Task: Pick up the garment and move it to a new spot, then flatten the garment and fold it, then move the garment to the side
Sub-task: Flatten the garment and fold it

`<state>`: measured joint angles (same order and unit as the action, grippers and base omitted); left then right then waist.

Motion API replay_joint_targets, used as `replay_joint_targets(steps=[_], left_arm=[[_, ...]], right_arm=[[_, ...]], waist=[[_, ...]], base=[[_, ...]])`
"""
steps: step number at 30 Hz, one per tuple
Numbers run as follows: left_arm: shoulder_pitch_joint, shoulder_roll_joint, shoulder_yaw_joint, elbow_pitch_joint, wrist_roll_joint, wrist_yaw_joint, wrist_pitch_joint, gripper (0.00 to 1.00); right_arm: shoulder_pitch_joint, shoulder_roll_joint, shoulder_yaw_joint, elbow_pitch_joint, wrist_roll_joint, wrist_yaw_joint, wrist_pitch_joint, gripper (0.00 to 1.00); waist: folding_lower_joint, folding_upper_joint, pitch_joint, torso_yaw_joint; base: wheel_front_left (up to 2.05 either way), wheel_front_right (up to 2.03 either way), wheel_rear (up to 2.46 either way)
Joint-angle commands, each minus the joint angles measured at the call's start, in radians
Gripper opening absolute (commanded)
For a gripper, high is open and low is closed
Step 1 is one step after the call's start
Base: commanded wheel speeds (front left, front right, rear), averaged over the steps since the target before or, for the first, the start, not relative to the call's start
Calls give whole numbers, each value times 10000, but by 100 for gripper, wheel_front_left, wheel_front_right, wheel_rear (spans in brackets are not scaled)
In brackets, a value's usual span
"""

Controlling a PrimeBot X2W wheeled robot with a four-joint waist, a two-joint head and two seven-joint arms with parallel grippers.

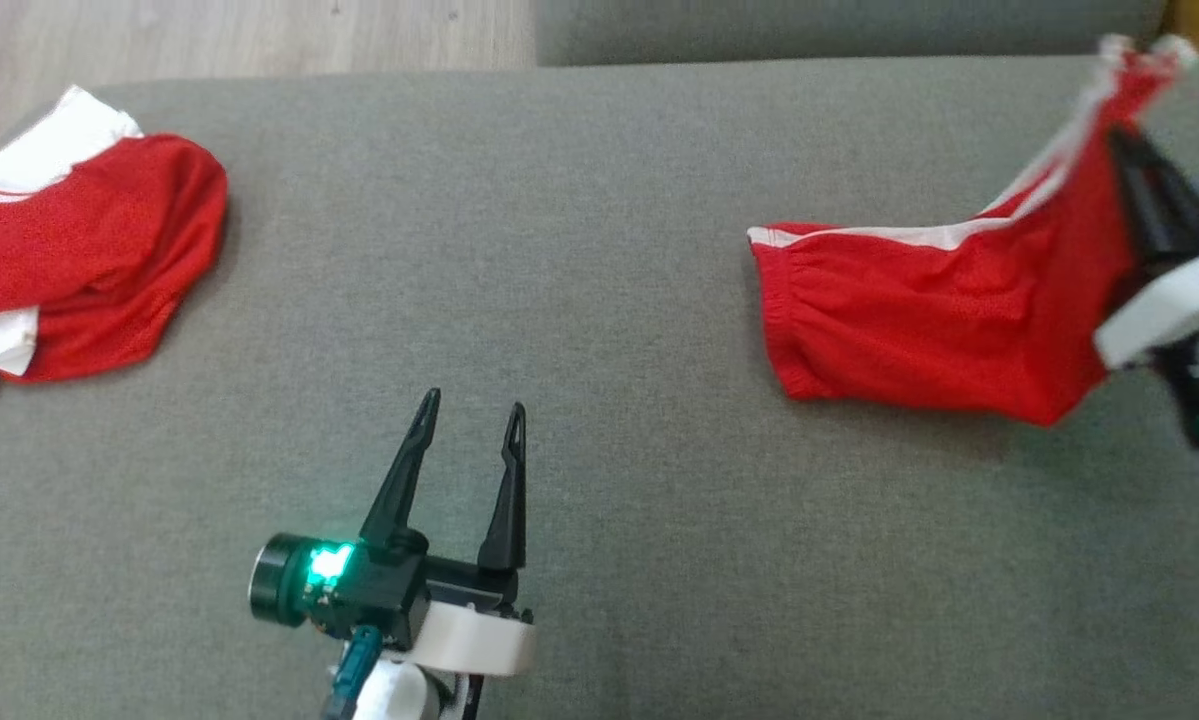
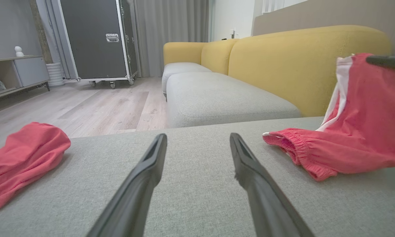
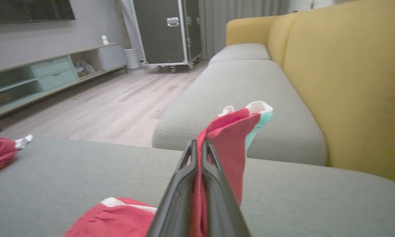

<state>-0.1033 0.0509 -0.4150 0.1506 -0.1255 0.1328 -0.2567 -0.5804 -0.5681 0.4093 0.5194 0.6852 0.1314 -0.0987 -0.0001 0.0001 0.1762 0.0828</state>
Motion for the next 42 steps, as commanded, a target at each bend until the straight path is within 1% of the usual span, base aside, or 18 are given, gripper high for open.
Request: replay_joint_targets(steps=[1, 5, 6, 7, 8, 9, 10, 11, 12, 14, 17, 23, 26, 30, 32, 35, 39, 42], left_arm=[[-129, -6, 322, -269, -116, -21, -51, 100], [-41, -6, 229, -225, -210, -31, -51, 100], [-37, -6, 180, -204, -250, -43, -51, 100], [-48, -6, 142, -193, -270, -47, -51, 100], [-57, -6, 106, -183, -295, -38, -51, 100], [-71, -6, 61, -178, -321, -29, -51, 100], [-89, -6, 7, -172, -347, -19, -51, 100], [-104, -6, -36, -171, -376, 2, -51, 100], [-104, -6, -36, -171, -376, 2, -51, 100], [-97, -6, -75, -178, -408, 63, -51, 100], [24, -6, -19, -171, -420, 147, -51, 100], [542, -6, 326, -293, -414, 248, -51, 100], [903, -6, 585, -426, -371, 310, -51, 100], [1335, -7, 929, -653, -329, 376, -51, 100], [1507, -7, 1054, -750, -293, 380, -51, 100], [1724, -7, 1163, -835, -169, 349, -51, 100], [1960, -7, 1292, -922, -181, 322, -51, 100], [2091, -7, 1335, -950, -177, 298, -51, 100]], right_arm=[[154, 186, 50, -624, -237, -7, 170, 0], [391, 1403, 224, -1166, -700, -7, 674, 0], [466, 2057, 420, -1135, -857, -7, 844, 0], [491, 2365, 514, -1024, -931, -7, 893, 0], [522, 2669, 632, -874, -979, -7, 956, 13], [551, 2919, 729, -709, -1041, -7, 987, 63], [586, 3138, 830, -553, -1139, -7, 960, 100], [634, 3335, 940, -449, -1189, -7, 890, 100], [634, 3335, 940, -449, -1189, -7, 890, 100], [769, 3621, 1069, -367, -1162, -7, 645, 100], [1009, 3660, 1101, -452, -1154, -7, 79, 100], [1845, 2885, 570, -885, -1622, -7, -1185, 100], [2526, 2589, -49, -1342, -1835, -7, -1537, 100], [3716, 2404, -1243, -2510, -2265, -7, -1623, 100], [4476, 2481, -1936, -3073, -2576, -7, -1626, 100], [5592, 2667, -2726, -3521, -3278, -7, -1628, 100], [6672, 3115, -3126, -3768, -3867, -7, -1629, 100], [7088, 3402, -3252, -3827, -4133, -7, -1629, 100]], waist=[[1, -1, -186, 110], [1, -1, -327, 336], [1, -1, -322, 472], [1, -1, -316, 547], [1, -1, -317, 615], [1, -1, -315, 686], [1, -1, -314, 766], [1, -1, -327, 834], [1, -1, -327, 834], [1, -1, -397, 914], [1, -1, -608, 903], [1, -1, -1349, 578], [1, -1, -1719, 306], [1, -1, -1984, -12], [1, -1, -2084, -94], [1, -1, -2211, -162], [1, -1, -2291, -208], [1, -1, -2320, -256]], base=[[0, 0, 0], [0, 0, 0], [0, 0, 0], [0, 0, 0], [0, 0, 0], [0, 0, 0], [0, 0, 0], [0, 0, 0], [0, 0, 0], [0, 0, 0], [0, 0, 0], [0, 0, 0], [0, 0, 0], [0, 0, 0], [0, 0, 0], [0, 0, 0], [0, 0, 0], [0, 0, 0]])
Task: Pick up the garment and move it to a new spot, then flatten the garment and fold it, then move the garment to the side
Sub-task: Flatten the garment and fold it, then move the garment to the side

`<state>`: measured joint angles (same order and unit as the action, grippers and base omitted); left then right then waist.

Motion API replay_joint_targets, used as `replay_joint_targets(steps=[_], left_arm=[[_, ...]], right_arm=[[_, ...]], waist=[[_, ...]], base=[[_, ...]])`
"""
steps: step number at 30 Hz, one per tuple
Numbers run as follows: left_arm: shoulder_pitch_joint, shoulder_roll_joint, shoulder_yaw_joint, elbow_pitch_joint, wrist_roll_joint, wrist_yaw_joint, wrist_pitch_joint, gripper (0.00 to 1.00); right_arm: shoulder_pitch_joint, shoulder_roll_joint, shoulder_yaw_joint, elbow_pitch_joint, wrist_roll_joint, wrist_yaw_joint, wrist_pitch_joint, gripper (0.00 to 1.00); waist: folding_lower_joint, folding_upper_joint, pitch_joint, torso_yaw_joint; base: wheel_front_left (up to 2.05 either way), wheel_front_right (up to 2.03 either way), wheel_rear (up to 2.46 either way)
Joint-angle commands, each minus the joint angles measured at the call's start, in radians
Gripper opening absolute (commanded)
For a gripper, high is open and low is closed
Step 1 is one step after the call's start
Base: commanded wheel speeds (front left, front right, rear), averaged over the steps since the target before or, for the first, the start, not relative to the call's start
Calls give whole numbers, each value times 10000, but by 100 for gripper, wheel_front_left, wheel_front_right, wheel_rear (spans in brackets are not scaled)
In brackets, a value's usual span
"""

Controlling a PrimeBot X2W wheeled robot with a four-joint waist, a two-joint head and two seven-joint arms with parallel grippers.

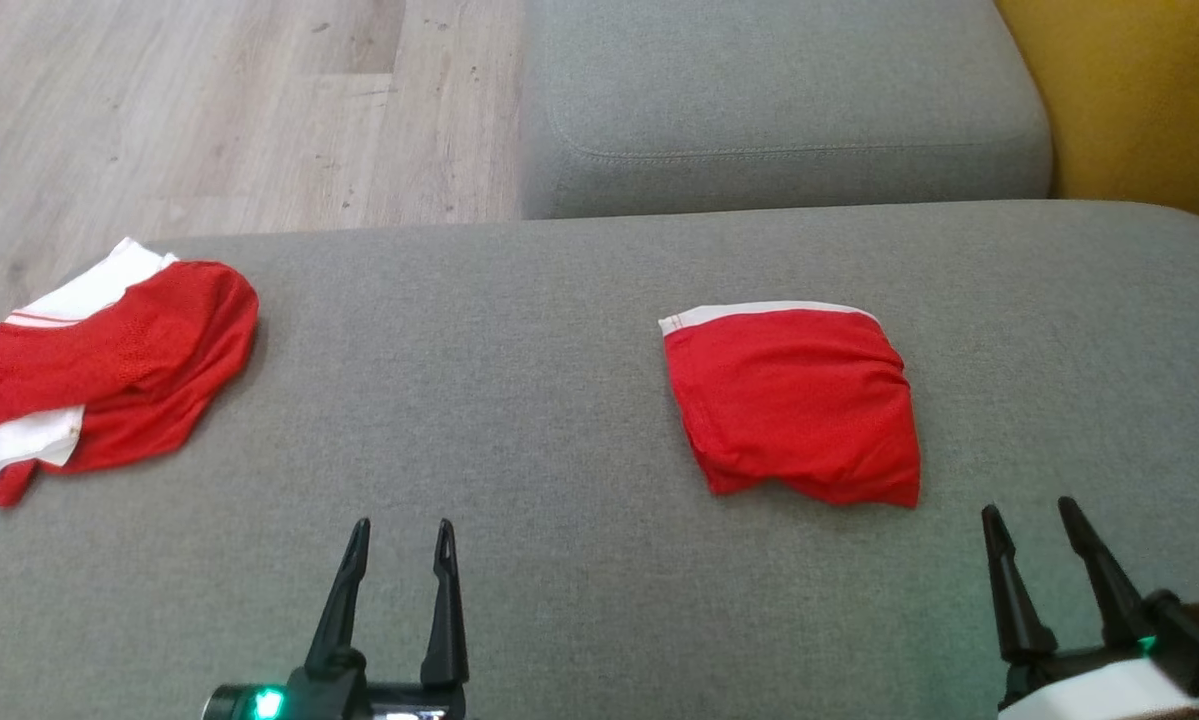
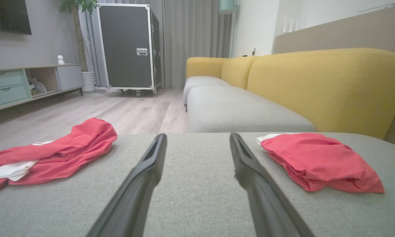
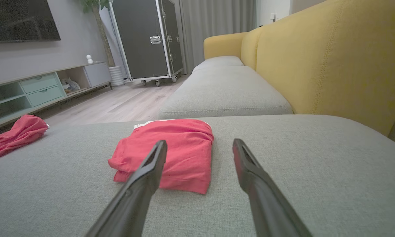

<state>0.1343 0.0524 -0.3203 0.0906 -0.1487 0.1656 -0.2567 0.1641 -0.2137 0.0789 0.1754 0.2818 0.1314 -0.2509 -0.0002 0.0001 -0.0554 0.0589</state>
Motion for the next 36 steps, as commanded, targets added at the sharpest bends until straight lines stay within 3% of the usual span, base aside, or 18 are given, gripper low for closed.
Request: replay_joint_targets(steps=[1, 36], left_arm=[[-255, -22, 400, -349, 51, -31, -51, 100], [-208, -22, 290, -344, -278, 112, -51, 100]], right_arm=[[-287, -56, 30, -383, -123, -7, -107, 100], [-307, -115, 170, -132, -253, -7, -108, 100]], waist=[[2, -1, -9, -34], [2, -1, 219, 307]], base=[[0, 0, 0], [0, 0, 0]])
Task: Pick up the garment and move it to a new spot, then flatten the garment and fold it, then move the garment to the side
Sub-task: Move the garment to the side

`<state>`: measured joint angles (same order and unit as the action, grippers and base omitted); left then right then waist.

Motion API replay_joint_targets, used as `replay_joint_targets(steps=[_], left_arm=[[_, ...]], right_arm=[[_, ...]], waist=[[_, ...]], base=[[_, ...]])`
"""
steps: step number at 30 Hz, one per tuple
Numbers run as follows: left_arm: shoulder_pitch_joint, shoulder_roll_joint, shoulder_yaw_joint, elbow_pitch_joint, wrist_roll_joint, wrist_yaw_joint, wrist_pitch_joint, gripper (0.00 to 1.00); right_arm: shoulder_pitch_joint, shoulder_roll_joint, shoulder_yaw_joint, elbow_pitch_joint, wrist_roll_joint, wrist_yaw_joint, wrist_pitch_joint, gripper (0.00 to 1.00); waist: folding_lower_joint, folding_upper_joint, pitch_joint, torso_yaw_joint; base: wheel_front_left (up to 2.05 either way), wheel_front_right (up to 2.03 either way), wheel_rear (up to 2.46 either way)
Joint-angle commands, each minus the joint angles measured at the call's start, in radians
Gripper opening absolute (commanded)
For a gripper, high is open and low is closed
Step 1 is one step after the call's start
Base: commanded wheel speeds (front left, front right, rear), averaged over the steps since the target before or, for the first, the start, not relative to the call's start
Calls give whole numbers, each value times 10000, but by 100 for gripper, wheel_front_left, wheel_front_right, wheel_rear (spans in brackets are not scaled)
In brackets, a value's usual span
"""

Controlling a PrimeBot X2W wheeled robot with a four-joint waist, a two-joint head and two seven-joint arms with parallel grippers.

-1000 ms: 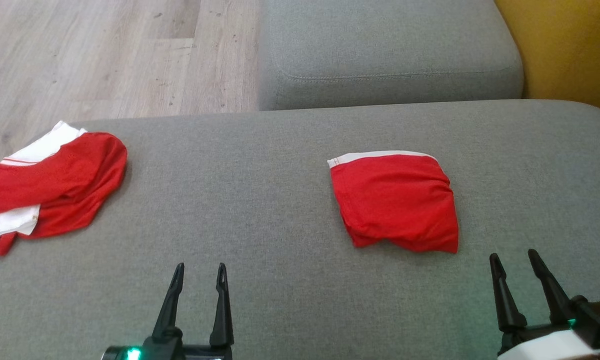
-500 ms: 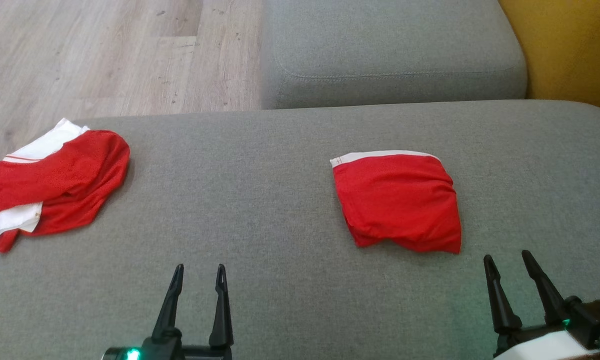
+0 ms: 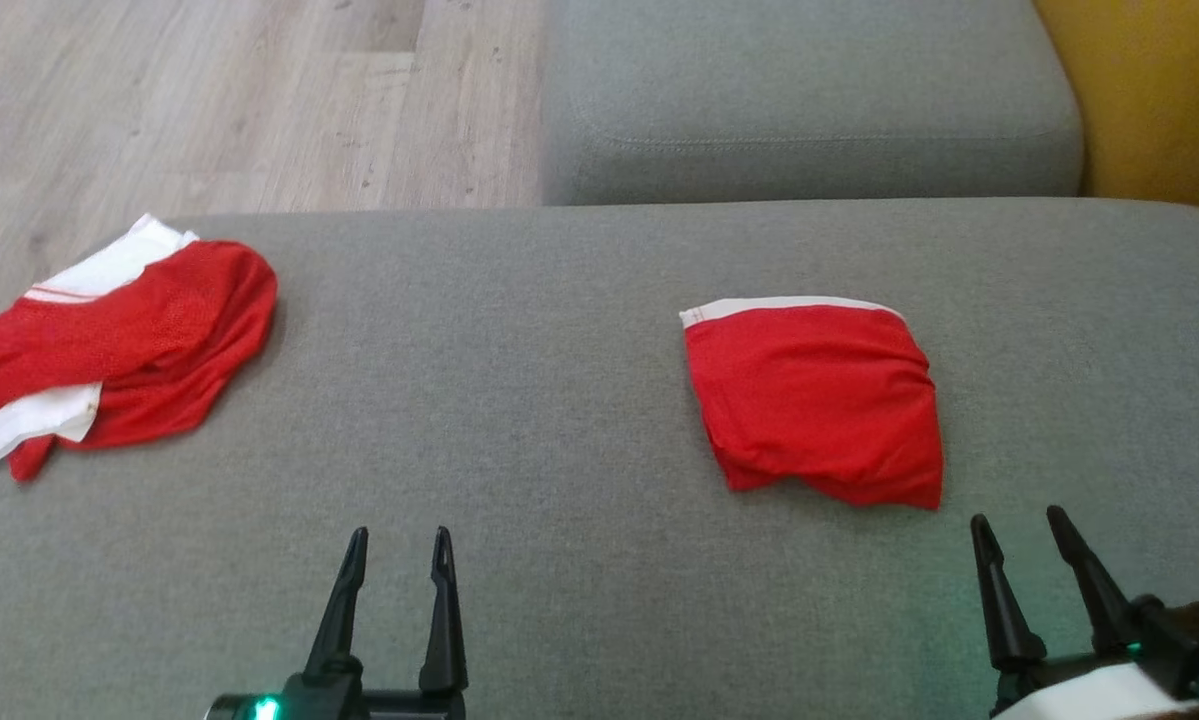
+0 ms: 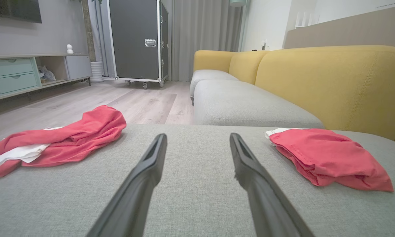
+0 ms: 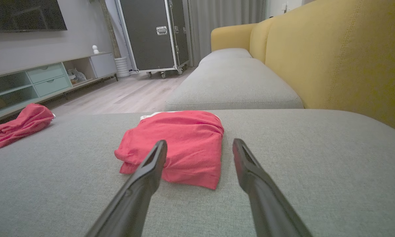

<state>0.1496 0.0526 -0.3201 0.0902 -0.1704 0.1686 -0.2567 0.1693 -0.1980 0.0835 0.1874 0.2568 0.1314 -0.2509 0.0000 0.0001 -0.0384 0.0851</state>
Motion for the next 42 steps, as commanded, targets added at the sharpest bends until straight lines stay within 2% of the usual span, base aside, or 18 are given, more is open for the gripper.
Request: replay_joint_targets(steps=[1, 10, 19, 26, 27, 28, 29, 30, 35, 42], left_arm=[[-375, -24, 270, -360, -66, 91, -51, 100], [-627, -24, -31, -870, -263, 218, -51, 100], [-1316, -24, -489, -889, -333, 365, -51, 100], [-1636, -24, -796, -765, -357, 464, -51, 100], [-1669, -24, -832, -752, -363, 482, -51, 100], [-1699, -24, -860, -747, -369, 504, -51, 100], [-1725, -24, -883, -743, -375, 525, -51, 100], [-1749, -24, -902, -734, -376, 542, -51, 100], [-1870, -24, -909, -739, -407, 595, -51, 100], [-2233, -24, -865, -747, -284, 553, -51, 100]], right_arm=[[-396, -304, 192, -194, 84, -7, -108, 100], [-1661, -1044, 450, 1246, 1135, -7, -58, 100], [-3861, -1581, 564, 2736, 2613, -7, 1023, 100], [-4989, -1833, 1329, 4036, 3648, -7, 1840, 100], [-5093, -1854, 1461, 4210, 3785, -7, 1928, 90], [-5186, -1863, 1584, 4352, 3943, -7, 1989, 44], [-5263, -1879, 1709, 4452, 4088, -7, 2018, 14], [-5326, -1901, 1870, 4502, 4239, -7, 2039, 0], [-5618, -2181, 2559, 4279, 5107, -7, 1692, 0], [-6160, -3337, 3177, 4153, 5356, -7, 1307, 0]], waist=[[0, -1, 104, 85], [0, -1, 1013, 496], [0, -1, 2004, 913], [0, -1, 2344, 1057], [0, -1, 2382, 1060], [0, -1, 2425, 1054], [0, -1, 2468, 1043], [0, -1, 2519, 1020], [0, -1, 2833, 656], [0, -1, 3438, -330]], base=[[0, 0, 0], [0, 0, 0], [0, 0, 0], [0, 0, 0], [0, 0, 0], [0, 0, 0], [0, 0, 0], [0, 0, 0], [0, 0, 0], [0, 0, 0]])
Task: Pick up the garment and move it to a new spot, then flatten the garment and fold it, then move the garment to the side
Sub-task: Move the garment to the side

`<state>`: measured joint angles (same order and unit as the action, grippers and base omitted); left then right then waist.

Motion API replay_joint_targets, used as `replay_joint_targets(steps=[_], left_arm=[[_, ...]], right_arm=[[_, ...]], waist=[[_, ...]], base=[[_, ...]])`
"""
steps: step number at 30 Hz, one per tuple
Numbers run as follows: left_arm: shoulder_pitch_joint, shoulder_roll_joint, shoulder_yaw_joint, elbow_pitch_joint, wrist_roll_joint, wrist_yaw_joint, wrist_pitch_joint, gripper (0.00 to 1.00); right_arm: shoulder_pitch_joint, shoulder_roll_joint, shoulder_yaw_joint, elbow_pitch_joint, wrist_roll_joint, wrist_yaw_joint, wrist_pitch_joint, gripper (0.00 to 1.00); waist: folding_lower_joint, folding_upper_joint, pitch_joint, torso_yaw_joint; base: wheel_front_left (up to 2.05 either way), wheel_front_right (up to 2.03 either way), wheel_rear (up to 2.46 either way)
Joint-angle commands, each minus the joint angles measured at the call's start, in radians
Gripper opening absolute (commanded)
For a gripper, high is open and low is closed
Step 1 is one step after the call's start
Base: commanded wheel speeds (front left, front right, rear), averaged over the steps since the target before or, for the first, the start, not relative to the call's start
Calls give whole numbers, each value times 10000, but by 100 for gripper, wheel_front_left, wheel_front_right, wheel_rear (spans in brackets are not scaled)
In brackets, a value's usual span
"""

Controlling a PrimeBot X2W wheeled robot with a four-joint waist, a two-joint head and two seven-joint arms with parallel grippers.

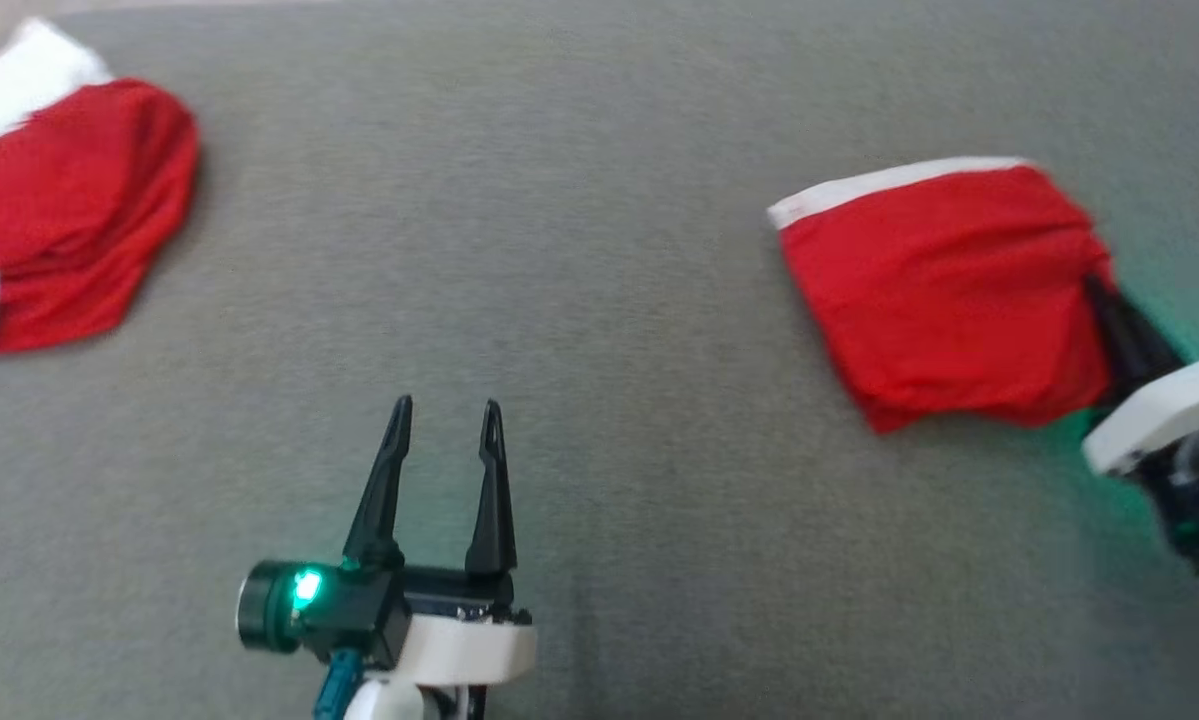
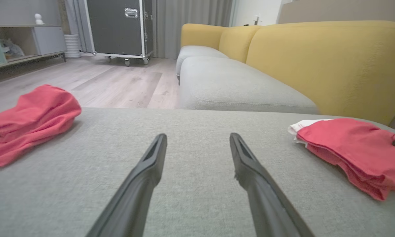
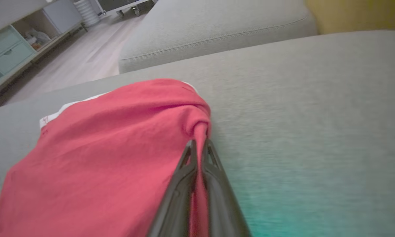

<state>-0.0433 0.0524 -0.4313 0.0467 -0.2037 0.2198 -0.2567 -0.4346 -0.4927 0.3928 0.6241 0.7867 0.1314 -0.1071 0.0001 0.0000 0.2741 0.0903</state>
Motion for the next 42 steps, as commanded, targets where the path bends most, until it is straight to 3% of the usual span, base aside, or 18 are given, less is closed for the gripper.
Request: replay_joint_targets(steps=[1, 8, 14, 20, 21, 22, 28, 34, 42], left_arm=[[-382, -22, 262, -313, 80, 32, -51, 100], [-1048, -22, 350, -304, 317, -67, -51, 100], [-1662, -22, 323, -255, 502, -169, -51, 100], [-2192, -22, 304, -172, 565, -237, -51, 100], [-2255, -22, 315, -139, 554, -256, -51, 100], [-2304, -22, 327, -106, 540, -266, -51, 100], [-2329, -22, 323, 63, 413, -276, -51, 100], [-1901, -22, 306, 248, 159, -222, -51, 100], [-1087, -22, 681, 644, -166, -266, -51, 100]], right_arm=[[-197, -619, 111, -191, 37, -7, -103, 0], [-744, -2324, -106, 40, -281, -7, 230, 0], [-1110, -3586, -741, 189, -498, -7, 346, 0], [-1399, -4190, -1601, 587, -1060, -7, 388, 3], [-1433, -4172, -1763, 695, -1201, -7, 378, 85], [-1461, -4138, -1905, 794, -1393, -7, 344, 100], [-1334, -3408, -2333, 1035, -2515, -7, 211, 100], [-604, -1683, -2290, 560, -3159, -7, -251, 100], [506, 496, -925, 74, -3354, -7, -1268, 100]], waist=[[-1, 0, 417, -532], [-1, 0, 1359, -1446], [-1, 0, 2212, -1825], [-1, 0, 2765, -1847], [-1, 0, 2797, -1829], [-1, 0, 2810, -1808], [-1, 0, 2393, -1609], [-1, 0, 1266, -1294], [-1, 0, -384, -954]], base=[[0, 0, 0], [0, 0, 0], [0, 0, 0], [0, 0, 0], [0, 0, 0], [0, 0, 0], [0, 0, 0], [0, 0, 0], [0, 0, 0]])
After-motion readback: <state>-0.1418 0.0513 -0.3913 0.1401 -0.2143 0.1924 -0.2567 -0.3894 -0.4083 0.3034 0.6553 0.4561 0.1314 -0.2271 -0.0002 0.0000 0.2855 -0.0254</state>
